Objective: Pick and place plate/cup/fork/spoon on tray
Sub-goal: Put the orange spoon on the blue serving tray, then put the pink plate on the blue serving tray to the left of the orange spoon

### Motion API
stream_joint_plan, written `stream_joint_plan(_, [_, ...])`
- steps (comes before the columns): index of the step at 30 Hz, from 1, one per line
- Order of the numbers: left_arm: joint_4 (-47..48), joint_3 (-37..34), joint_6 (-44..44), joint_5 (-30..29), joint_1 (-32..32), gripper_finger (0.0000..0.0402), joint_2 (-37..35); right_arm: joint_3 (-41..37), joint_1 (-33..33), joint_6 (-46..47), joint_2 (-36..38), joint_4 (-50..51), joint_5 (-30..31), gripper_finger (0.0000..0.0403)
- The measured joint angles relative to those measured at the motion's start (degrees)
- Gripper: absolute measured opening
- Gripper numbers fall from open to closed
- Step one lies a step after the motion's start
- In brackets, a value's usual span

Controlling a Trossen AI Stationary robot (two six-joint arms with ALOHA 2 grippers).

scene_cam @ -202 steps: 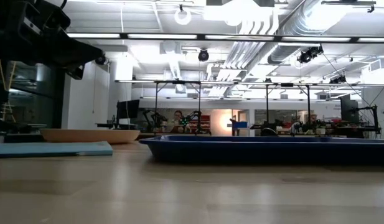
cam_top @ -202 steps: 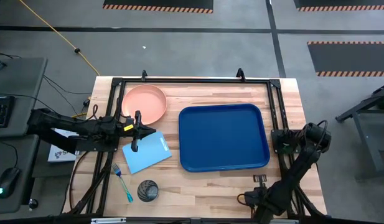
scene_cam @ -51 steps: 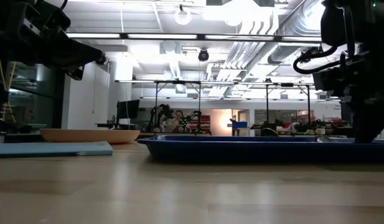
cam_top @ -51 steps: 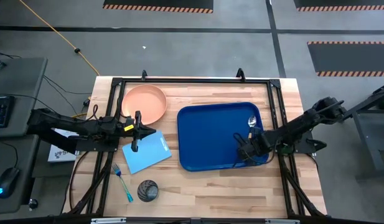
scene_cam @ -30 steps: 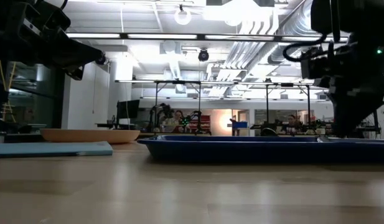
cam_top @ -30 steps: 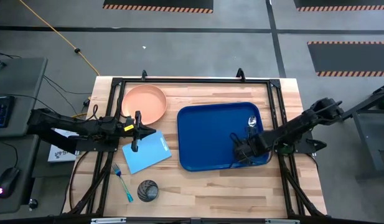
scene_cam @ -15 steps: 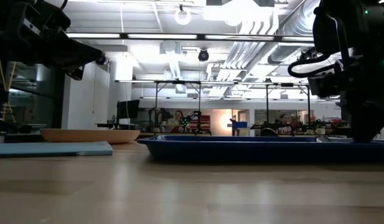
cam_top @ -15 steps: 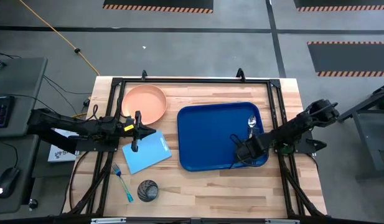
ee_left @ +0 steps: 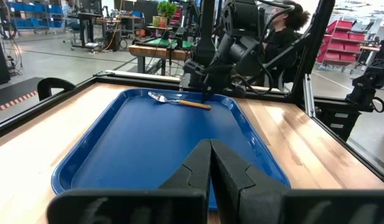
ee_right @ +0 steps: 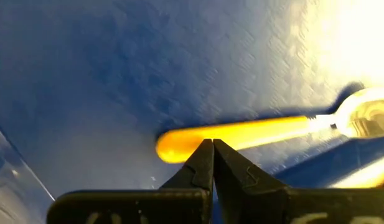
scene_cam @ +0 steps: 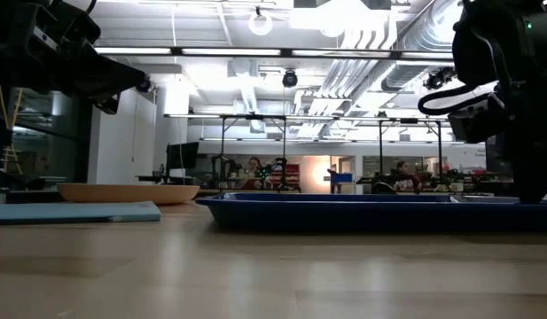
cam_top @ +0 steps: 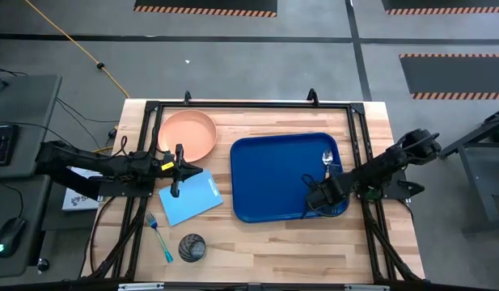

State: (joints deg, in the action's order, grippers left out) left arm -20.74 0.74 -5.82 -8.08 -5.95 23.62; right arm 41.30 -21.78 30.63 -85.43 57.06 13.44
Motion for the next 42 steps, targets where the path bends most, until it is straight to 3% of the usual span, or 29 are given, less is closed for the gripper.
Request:
stream_joint_plan(10, [0.0,0.0,0.0,0.0,0.0,0.0000,0.0,0.0,0.0,-2.5,1.5,-7.4,0.0,0.0000])
stream_joint_plan(34, [0.0,0.0,0.0,0.0,0.0,0.0000,0.0,-2.1,-0.1,-3.7,1.7,-6.1,-2.3,0.0000])
stream_joint_plan(39, [0.0,0.0,0.0,0.0,0.0,0.0000,0.0,-0.9,-0.2,-2.4,5.1,-5.6,3.7,0.0000])
stream_joint_plan(42, [0.0,0.0,0.0,0.0,0.0,0.0000,0.0,-1.1,-0.1,-1.2,8.3,-11.8,8.6,0.0000])
